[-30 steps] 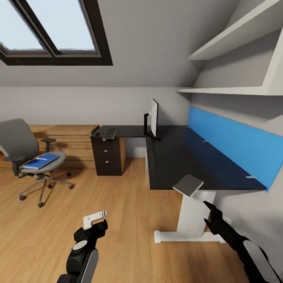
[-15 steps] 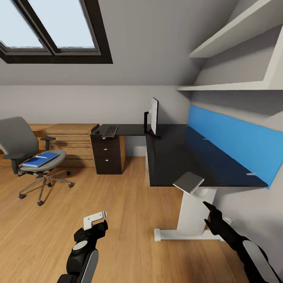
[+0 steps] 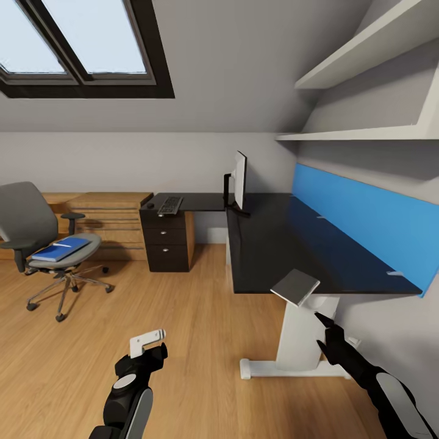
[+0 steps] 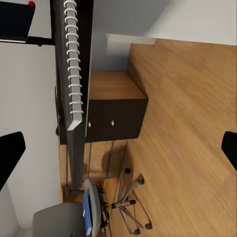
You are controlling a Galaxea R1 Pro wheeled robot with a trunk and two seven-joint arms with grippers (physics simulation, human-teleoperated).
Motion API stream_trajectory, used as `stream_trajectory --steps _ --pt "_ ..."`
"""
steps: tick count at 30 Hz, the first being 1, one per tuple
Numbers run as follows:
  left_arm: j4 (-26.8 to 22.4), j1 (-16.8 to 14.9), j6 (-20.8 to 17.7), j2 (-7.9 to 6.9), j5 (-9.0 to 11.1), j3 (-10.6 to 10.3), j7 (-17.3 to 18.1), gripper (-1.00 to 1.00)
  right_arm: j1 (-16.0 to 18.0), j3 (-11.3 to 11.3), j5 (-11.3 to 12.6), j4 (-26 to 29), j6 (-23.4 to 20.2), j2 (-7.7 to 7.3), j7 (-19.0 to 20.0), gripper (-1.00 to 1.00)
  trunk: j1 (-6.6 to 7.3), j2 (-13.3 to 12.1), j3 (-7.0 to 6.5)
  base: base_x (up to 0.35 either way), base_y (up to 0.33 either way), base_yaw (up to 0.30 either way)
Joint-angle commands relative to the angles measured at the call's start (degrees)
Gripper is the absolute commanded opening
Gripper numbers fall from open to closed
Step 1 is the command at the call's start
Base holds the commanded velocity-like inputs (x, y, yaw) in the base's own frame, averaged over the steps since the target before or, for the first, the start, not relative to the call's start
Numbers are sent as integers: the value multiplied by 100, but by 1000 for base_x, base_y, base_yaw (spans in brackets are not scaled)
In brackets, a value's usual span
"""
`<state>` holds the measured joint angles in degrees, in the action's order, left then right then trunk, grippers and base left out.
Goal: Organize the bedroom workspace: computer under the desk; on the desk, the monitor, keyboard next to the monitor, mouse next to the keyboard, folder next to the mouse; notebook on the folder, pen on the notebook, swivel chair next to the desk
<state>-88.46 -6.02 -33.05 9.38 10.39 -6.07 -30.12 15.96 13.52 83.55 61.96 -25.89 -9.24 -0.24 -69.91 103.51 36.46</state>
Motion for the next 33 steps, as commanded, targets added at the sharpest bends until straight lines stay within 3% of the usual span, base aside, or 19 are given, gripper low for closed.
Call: stream_trajectory --steps 1,20,33 --pt "-6 -4 -12 -2 60 -8 -56 100 4 10 21 1 -30 1 -3 100 -2 3 6 267 33 0" --pt "-5 -4 -17 -15 58 -8 -56 100 4 1 13 1 -39 -1 -3 100 -2 3 6 161 4 0" --pt "-4 -4 -9 -15 52 -8 -56 100 4 1 18 -6 -51 1 -11 100 -2 3 6 40 17 0"
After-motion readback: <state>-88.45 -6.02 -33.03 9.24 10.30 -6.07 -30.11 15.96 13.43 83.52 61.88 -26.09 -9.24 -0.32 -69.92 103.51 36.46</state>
